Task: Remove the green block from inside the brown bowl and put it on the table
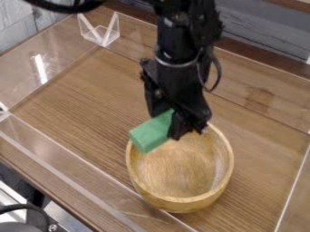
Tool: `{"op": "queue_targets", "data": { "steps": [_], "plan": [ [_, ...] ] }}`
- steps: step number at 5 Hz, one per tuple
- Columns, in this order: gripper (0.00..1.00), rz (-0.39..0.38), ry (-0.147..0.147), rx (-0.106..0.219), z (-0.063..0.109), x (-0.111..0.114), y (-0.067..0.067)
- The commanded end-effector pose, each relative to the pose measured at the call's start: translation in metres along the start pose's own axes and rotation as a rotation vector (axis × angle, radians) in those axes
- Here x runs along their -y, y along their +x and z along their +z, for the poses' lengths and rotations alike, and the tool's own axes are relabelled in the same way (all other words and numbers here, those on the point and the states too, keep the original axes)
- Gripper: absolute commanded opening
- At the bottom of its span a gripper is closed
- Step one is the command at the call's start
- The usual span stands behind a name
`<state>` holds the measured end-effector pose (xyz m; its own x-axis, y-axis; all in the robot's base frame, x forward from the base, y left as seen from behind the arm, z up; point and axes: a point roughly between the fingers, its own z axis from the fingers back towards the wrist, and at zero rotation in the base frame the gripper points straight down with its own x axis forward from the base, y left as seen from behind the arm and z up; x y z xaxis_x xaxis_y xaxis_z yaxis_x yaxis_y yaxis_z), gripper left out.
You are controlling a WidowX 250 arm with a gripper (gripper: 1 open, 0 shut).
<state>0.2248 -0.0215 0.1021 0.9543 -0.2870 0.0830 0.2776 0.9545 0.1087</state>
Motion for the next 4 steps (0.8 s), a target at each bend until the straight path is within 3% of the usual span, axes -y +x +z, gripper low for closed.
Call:
{"op": "queue_targets", "data": {
  "steps": [1, 4],
  "plan": [
    [0.0, 0.006, 0.023, 0.06, 0.018, -0.009, 0.008],
    [0.0, -0.003, 0.031, 0.074, 0.02, -0.02, 0.006]
  ]
}}
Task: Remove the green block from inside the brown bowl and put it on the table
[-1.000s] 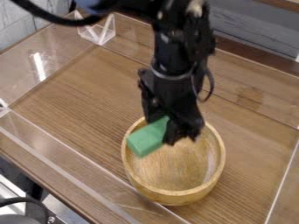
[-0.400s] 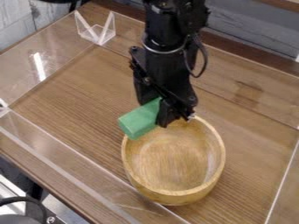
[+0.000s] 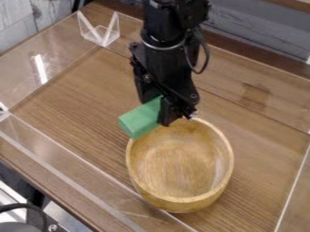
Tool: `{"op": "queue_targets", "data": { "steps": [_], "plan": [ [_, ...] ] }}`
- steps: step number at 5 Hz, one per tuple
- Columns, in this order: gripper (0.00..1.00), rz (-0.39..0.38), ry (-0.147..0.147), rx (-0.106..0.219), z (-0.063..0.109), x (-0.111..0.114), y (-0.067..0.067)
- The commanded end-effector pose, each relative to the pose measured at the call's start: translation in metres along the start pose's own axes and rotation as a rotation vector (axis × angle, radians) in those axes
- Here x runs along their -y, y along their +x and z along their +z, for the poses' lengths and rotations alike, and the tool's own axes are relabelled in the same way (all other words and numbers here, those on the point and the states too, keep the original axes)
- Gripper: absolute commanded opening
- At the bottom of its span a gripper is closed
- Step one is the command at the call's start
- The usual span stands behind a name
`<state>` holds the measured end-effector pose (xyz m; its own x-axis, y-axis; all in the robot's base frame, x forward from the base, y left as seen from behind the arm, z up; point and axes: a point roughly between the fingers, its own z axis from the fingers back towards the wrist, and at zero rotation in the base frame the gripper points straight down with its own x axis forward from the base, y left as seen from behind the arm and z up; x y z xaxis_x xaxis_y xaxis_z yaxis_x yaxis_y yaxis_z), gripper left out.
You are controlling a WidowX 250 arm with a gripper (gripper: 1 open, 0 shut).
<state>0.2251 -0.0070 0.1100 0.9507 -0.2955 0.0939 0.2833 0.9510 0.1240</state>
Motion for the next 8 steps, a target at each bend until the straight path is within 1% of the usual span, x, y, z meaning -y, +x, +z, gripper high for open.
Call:
{"op": "queue_targets", "data": {
  "steps": [1, 2, 6, 8],
  "plan": [
    [0.0, 0.002, 0.02, 0.067, 0.014, -0.01, 0.008],
    [1.0, 0.024, 0.018, 0.073, 0.016, -0.013, 0.01],
    [1.0, 0.11, 0.03, 0.094, 0.022, -0.041, 0.028],
    [1.0, 0.129, 0.029, 0.092, 0.022, -0.049, 0.031]
  ]
}}
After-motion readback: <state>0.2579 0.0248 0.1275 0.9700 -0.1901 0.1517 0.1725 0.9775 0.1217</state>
